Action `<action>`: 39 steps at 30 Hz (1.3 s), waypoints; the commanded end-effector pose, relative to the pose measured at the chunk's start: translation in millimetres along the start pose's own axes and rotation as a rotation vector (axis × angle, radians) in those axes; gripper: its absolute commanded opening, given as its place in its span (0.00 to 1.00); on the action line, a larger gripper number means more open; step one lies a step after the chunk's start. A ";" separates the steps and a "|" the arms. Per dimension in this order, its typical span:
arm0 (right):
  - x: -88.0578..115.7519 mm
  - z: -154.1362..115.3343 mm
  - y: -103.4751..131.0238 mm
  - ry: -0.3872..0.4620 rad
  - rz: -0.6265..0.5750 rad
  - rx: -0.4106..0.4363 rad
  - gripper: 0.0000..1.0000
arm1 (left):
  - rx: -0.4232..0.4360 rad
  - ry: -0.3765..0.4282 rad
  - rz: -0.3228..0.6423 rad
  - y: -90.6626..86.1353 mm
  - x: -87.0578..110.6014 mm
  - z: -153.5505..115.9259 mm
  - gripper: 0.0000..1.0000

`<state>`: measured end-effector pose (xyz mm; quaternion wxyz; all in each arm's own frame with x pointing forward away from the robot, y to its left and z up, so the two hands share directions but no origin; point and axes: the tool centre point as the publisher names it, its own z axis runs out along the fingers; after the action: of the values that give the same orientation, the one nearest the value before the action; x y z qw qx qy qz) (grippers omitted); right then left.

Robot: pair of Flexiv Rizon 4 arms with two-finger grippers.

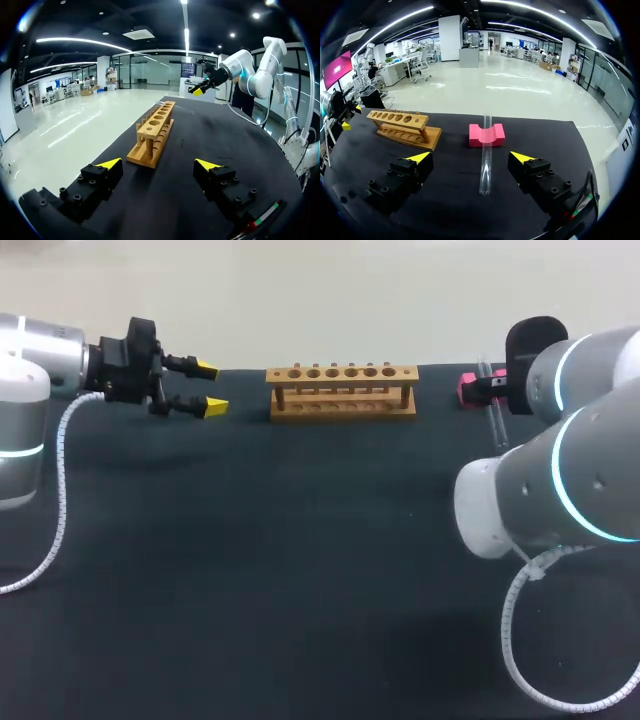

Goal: Grasp the test tube, adjust it, and insert it.

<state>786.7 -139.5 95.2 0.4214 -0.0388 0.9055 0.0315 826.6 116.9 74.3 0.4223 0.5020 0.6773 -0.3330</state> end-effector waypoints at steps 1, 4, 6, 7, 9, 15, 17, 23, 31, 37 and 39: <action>1.5 11.8 -0.4 -0.012 0.010 0.297 1.00 | -0.003 -0.003 0.002 -0.8 0.9 -0.1 1.00; 2.1 20.5 -2.3 -0.023 0.007 0.284 1.00 | -0.003 -0.003 0.002 -0.8 0.9 -0.1 1.00; 2.4 25.1 -3.2 -0.032 0.010 0.270 1.00 | -0.003 -0.003 0.002 -0.8 0.9 -0.1 1.00; 2.9 27.3 -3.6 -0.033 0.011 0.262 1.00 | -0.003 -0.003 0.002 -0.8 0.9 -0.1 1.00; 3.9 30.6 -4.2 -0.033 0.012 0.241 1.00 | -0.003 -0.003 0.002 -0.8 0.9 -0.1 1.00; 5.3 36.0 -8.9 -0.020 0.015 0.216 1.00 | -0.003 -0.003 0.002 -0.8 0.9 -0.1 1.00; 4.3 35.7 -12.3 -0.017 0.018 0.205 1.00 | -0.003 -0.003 0.002 -0.8 0.9 -0.1 1.00; 3.3 38.0 -21.5 -0.012 0.020 0.178 1.00 | -0.003 -0.003 0.002 -0.8 0.9 -0.1 1.00; 5.0 50.6 -29.4 -0.005 0.034 0.061 1.00 | -0.003 -0.003 0.002 -0.8 0.9 -0.1 1.00; 7.8 56.4 -35.9 -0.009 0.025 0.017 1.00 | -0.003 -0.003 0.002 -0.8 0.9 -0.1 1.00; 8.9 58.9 -38.3 -0.008 0.028 0.011 1.00 | -0.003 -0.003 0.002 -0.8 0.9 -0.1 1.00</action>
<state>826.0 -167.1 52.0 0.4264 0.0006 0.9043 -0.0187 826.7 116.9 74.3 0.4223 0.5020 0.6774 -0.3330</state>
